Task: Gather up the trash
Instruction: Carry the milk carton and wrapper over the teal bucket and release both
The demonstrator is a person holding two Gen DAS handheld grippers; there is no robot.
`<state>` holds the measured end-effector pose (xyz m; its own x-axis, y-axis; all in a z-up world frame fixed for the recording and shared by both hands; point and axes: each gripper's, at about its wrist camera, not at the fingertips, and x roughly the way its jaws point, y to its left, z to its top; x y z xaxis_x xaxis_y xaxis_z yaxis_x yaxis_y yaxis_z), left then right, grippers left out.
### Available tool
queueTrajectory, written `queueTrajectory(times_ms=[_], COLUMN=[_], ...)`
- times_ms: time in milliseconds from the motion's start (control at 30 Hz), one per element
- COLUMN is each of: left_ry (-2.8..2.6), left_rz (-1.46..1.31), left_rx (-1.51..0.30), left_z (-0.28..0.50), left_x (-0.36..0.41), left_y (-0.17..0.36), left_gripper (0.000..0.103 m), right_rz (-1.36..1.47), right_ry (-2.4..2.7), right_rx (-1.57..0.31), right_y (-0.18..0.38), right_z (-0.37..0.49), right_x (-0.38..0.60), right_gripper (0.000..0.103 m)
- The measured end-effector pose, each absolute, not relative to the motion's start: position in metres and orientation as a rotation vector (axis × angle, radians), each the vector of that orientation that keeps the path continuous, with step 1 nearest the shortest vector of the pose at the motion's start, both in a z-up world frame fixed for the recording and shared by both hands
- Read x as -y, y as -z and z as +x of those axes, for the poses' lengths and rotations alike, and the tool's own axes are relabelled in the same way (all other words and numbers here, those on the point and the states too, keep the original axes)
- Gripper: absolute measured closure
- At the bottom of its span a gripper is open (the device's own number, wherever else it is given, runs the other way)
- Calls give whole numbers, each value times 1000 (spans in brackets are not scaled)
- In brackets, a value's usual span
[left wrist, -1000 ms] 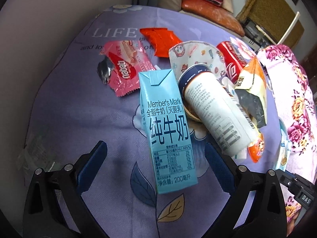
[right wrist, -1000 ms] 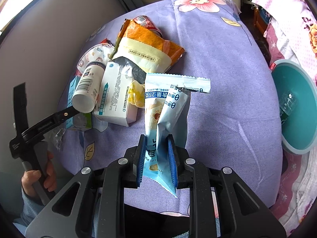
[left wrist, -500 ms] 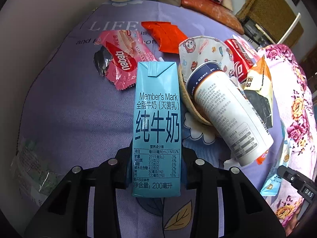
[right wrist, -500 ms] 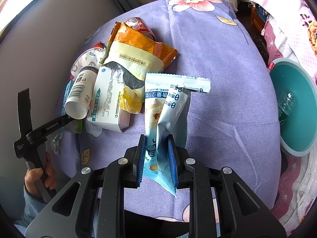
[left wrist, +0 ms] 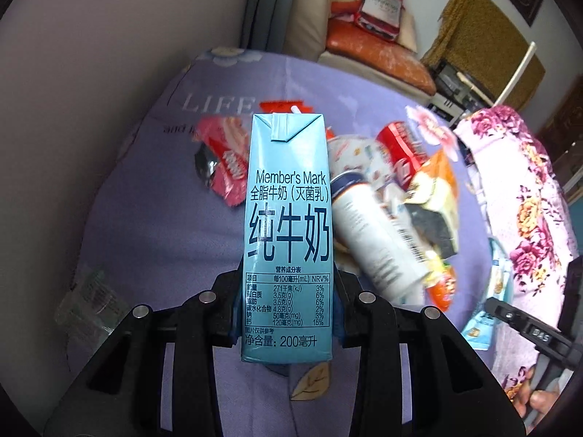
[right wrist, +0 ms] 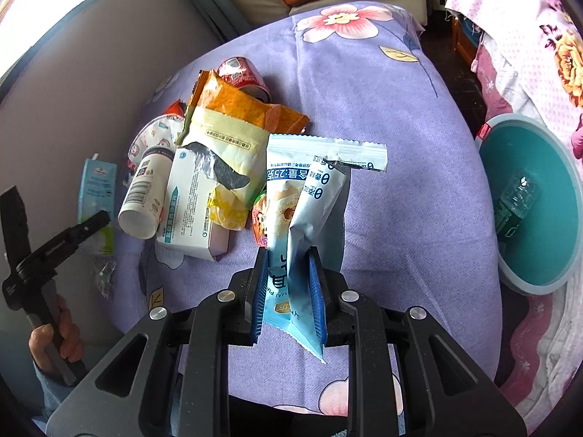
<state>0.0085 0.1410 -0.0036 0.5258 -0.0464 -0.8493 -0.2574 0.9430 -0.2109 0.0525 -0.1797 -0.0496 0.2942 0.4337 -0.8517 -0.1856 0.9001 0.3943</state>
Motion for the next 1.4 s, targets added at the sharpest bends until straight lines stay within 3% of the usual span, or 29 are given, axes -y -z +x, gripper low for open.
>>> queueTrajectory(times_ms=[433, 1000, 1400], left_ry=[163, 505, 569], left_rz=[-190, 8, 66], left_rx=[-975, -1135, -1244], left_z=[49, 110, 134], left_x=[-17, 205, 268], left_y=[-40, 8, 50], left_gripper=[66, 66, 66], right_rz=[363, 498, 527], right_ry=[-329, -7, 37], right_rx=[-1095, -948, -991], right_y=[27, 14, 41], right_z=[59, 47, 62], right_x=[252, 435, 471], right_gripper=[82, 82, 82])
